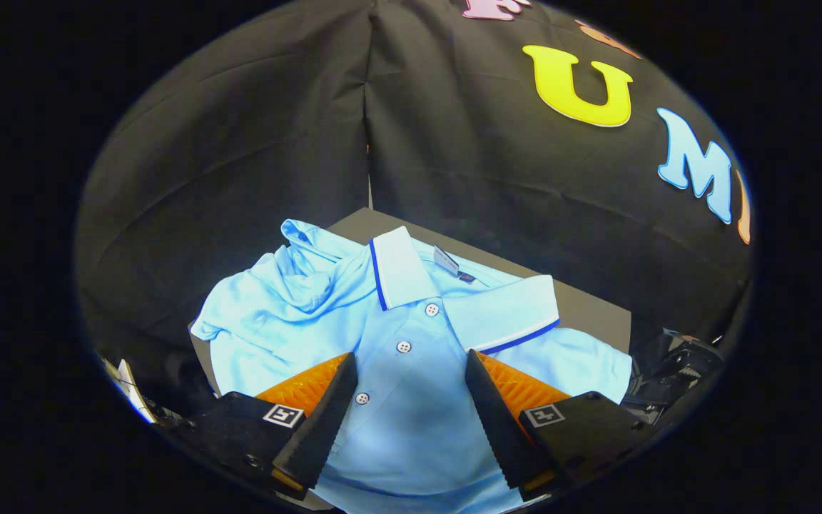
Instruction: Put the clothes into the washing machine and then close the washing machine lid.
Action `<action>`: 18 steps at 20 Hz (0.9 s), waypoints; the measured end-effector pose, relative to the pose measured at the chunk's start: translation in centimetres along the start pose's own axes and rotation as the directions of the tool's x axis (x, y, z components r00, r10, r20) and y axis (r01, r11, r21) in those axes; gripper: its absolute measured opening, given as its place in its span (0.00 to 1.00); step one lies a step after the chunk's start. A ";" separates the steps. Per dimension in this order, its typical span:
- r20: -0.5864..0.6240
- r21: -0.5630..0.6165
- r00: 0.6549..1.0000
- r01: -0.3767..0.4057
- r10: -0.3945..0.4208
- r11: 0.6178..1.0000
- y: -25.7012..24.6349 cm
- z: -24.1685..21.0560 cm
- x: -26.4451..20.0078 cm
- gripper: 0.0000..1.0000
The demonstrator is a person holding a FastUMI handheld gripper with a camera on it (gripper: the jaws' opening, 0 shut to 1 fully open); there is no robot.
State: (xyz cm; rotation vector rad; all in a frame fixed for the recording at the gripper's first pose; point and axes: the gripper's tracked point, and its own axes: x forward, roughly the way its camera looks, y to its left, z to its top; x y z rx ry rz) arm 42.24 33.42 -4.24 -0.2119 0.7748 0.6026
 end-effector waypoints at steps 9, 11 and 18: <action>0.026 -0.037 1.000 -0.005 0.006 0.999 0.0 0.5 0.5 0.37; 0.051 -0.025 0.999 -0.007 0.008 1.000 0.2 0.5 0.2 0.19; 0.193 0.028 0.981 -0.039 0.033 0.999 0.4 2.7 -2.3 0.02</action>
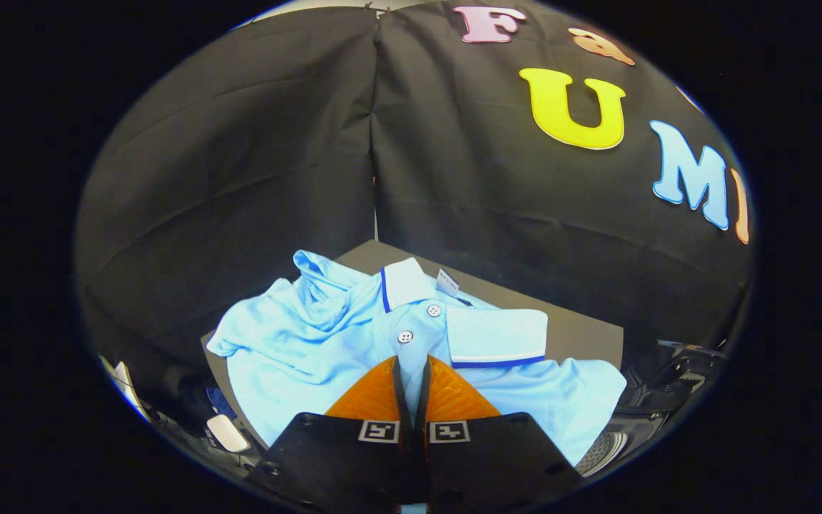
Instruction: Put the clothes into the washing machine and then close the washing machine lid.
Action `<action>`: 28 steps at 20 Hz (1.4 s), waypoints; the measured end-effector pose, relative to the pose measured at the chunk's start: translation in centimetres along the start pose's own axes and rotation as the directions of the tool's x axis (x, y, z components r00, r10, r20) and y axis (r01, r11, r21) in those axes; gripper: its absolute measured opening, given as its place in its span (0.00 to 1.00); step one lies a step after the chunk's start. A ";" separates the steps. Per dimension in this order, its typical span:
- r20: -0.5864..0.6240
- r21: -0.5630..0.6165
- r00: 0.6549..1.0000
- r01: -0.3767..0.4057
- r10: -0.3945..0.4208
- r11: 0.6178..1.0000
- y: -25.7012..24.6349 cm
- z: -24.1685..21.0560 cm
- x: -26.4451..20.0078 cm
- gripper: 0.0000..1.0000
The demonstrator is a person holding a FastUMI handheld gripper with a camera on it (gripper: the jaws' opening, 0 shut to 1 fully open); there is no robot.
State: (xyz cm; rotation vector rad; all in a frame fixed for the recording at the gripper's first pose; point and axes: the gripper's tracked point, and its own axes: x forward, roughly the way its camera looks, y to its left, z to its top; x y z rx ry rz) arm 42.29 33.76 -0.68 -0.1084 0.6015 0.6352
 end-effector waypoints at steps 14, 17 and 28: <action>0.172 0.054 0.984 -0.052 0.042 0.997 -4.1 4.5 -8.9 0.01; 0.189 0.058 0.982 -0.028 0.017 0.998 -5.9 4.5 -10.4 0.01; 0.227 0.060 0.970 0.072 -0.084 0.996 -12.9 2.7 -14.2 0.01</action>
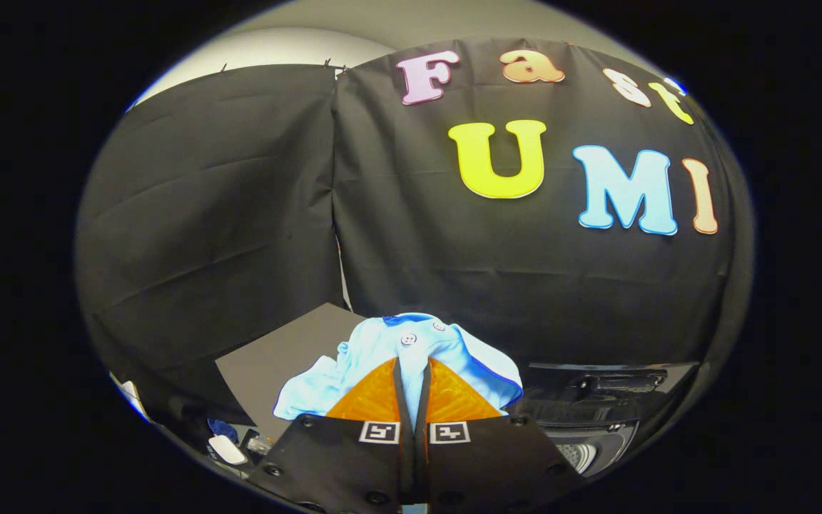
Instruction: Put the clothes into the washing machine and then close the washing machine lid.
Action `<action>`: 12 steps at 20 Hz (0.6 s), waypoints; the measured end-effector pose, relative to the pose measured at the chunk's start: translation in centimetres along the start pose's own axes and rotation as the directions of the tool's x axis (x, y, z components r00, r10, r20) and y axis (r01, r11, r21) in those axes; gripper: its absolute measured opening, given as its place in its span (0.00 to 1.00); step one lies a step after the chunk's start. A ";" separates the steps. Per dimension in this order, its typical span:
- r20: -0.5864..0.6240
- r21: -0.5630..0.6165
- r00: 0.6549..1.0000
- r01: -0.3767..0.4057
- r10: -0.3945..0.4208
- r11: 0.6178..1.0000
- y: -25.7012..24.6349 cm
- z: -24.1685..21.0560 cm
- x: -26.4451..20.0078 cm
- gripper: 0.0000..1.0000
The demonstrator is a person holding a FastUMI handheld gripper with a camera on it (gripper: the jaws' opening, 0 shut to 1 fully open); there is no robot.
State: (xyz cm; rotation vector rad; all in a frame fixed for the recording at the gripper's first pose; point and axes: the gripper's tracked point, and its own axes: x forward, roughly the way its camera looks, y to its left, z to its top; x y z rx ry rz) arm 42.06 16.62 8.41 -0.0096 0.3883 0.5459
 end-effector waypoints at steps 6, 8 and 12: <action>0.003 0.014 0.997 0.080 -0.080 0.997 -4.7 -0.9 -1.9 0.01; 0.007 0.018 0.994 0.104 -0.105 0.994 -6.4 -1.1 -2.7 0.01; 0.012 0.027 0.988 0.151 -0.151 0.988 -9.3 -1.6 -4.1 0.01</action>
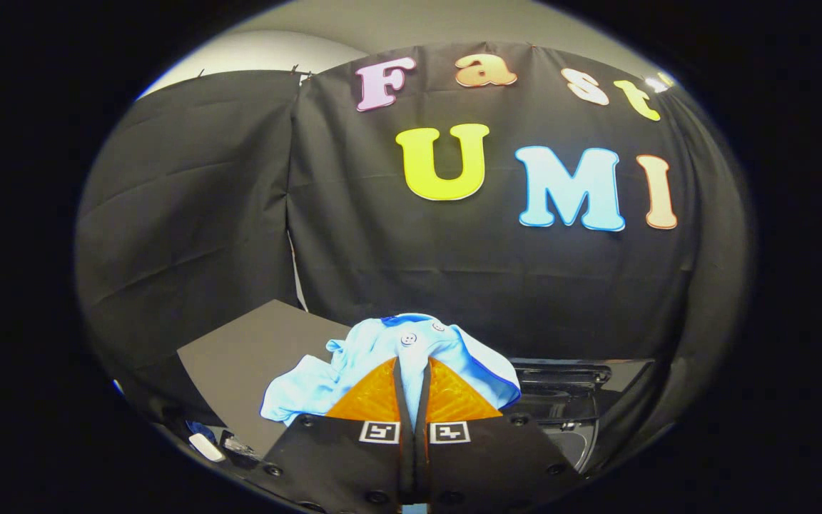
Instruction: Put the clothes into the washing machine and then close the washing machine lid.
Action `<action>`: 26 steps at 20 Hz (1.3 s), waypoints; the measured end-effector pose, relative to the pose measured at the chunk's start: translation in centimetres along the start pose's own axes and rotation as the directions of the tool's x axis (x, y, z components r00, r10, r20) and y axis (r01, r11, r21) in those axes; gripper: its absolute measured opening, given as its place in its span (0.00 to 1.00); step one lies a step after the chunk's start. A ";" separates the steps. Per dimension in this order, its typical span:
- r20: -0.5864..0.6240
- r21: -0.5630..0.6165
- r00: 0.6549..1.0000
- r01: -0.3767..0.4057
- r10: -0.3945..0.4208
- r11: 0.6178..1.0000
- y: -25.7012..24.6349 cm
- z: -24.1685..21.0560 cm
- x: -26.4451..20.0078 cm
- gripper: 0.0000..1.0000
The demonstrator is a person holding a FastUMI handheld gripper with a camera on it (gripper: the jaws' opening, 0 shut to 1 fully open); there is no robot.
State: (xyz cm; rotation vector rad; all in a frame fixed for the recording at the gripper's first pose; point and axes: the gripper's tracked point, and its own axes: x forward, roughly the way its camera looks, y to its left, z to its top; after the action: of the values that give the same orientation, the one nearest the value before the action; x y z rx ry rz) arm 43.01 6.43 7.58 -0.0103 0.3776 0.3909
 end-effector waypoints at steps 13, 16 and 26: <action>-0.006 0.036 0.988 0.152 -0.152 0.988 -8.8 -1.6 -2.8 0.01; -0.021 0.042 0.984 0.175 -0.175 0.984 -10.4 -2.5 -3.2 0.01; -0.132 0.019 0.965 0.229 -0.224 0.973 -14.5 -9.6 -1.1 0.02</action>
State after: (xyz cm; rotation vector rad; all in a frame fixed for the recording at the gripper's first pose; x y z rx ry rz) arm 44.04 -8.23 -1.85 -0.0458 0.5058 0.1574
